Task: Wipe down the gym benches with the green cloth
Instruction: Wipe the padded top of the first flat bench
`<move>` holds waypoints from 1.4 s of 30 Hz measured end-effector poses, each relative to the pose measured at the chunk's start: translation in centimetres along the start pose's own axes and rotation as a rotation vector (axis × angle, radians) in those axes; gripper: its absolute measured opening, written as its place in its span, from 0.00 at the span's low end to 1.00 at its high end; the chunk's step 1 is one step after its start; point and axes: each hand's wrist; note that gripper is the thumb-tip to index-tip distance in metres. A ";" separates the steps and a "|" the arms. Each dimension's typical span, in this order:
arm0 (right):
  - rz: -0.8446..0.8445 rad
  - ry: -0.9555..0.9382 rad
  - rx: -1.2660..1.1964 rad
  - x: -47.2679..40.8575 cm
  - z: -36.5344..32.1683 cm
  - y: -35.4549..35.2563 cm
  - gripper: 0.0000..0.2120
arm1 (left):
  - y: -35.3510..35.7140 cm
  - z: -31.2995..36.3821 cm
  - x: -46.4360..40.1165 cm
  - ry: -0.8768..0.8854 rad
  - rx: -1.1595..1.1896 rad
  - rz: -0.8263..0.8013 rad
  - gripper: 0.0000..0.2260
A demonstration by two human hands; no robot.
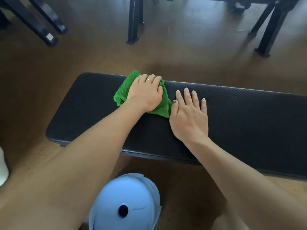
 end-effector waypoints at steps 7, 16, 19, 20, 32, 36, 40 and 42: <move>-0.015 0.009 -0.035 0.5 0.0 -0.3 0.27 | 0.8 4.5 13.3 0.119 0.021 -0.041 0.30; 0.025 0.019 -0.046 0.0 -0.3 0.1 0.27 | 0.5 0.2 0.8 0.073 0.013 0.006 0.26; 0.041 0.024 -0.051 0.0 -0.2 0.1 0.27 | 0.7 0.6 -1.8 0.031 0.011 0.043 0.24; 0.041 0.022 -0.058 0.0 -0.2 0.1 0.27 | 0.7 1.0 -1.4 0.026 0.015 0.048 0.24; 0.005 0.005 -0.089 0.2 0.0 -0.3 0.27 | 1.1 4.3 10.8 0.236 0.007 -0.011 0.27; 0.013 0.002 -0.092 0.0 -0.1 -0.3 0.27 | 0.4 1.4 2.8 0.148 0.003 -0.022 0.25; 0.015 0.009 -0.100 0.1 0.2 -0.4 0.26 | 0.8 3.6 5.6 0.154 -0.027 -0.005 0.26; -0.036 -0.028 -0.102 0.3 0.5 -0.7 0.26 | 1.4 5.0 10.5 0.205 -0.046 0.006 0.28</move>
Point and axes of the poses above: each hand's wrist, its own x-axis away from the middle knuckle, its own y-axis out of the palm, z = x × y, and after that the axes turned 15 degrees about y, right-handed
